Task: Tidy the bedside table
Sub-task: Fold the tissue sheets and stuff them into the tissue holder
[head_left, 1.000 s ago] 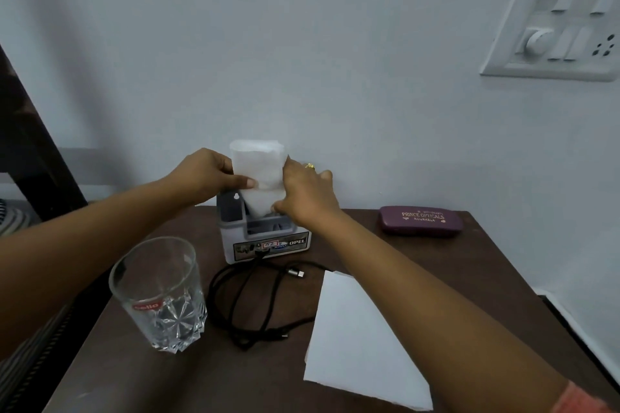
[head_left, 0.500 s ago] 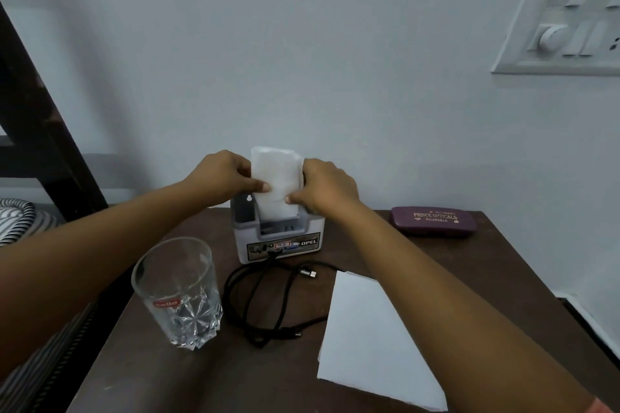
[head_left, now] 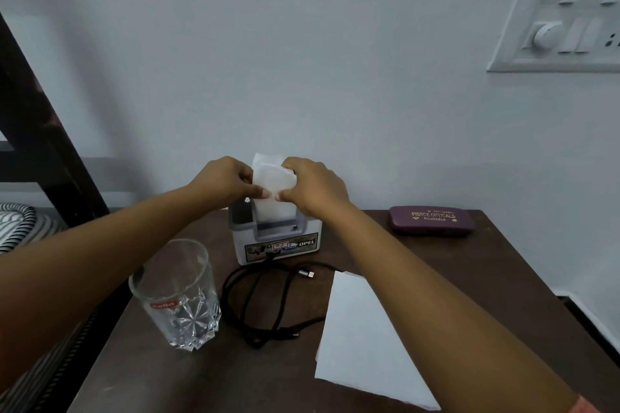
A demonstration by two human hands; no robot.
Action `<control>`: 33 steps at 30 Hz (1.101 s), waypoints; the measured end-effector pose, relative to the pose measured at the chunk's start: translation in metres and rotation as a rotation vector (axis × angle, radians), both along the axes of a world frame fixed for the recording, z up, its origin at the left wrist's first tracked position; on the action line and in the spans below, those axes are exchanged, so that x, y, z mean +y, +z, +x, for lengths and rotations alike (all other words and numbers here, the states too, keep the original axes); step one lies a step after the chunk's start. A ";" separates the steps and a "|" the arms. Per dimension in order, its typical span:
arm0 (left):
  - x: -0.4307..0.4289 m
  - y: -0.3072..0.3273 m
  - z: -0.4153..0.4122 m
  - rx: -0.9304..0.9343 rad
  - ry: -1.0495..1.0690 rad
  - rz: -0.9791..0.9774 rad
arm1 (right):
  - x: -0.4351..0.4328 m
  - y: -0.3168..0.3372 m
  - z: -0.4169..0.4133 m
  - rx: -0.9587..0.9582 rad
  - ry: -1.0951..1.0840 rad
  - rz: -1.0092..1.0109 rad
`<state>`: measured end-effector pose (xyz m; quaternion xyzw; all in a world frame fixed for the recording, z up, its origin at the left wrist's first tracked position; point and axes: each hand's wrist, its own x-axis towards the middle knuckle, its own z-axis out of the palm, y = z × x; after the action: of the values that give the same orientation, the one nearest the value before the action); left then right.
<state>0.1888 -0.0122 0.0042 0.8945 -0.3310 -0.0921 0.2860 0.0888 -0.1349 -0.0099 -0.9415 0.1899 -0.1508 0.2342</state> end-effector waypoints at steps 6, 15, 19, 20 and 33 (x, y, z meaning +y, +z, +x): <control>0.001 0.003 -0.003 -0.017 0.008 0.062 | 0.002 -0.002 -0.006 -0.029 0.003 0.116; 0.071 0.067 -0.118 0.207 -0.191 -0.457 | 0.011 -0.034 -0.179 -0.414 -0.285 0.156; 0.074 -0.031 -0.180 0.464 -0.182 -0.206 | 0.027 -0.084 -0.238 -0.253 -0.357 -0.168; 0.069 -0.052 -0.184 0.465 -0.121 -0.155 | 0.029 -0.093 -0.245 -0.199 -0.350 -0.219; -0.011 -0.069 -0.188 0.704 0.067 -0.102 | 0.031 -0.115 -0.259 -0.077 -0.352 -0.237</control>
<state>0.0006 -0.0231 -0.0645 0.8029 -0.1869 -0.3684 0.4297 -0.1706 -0.1039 -0.1252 -0.9083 0.3232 -0.2466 0.0991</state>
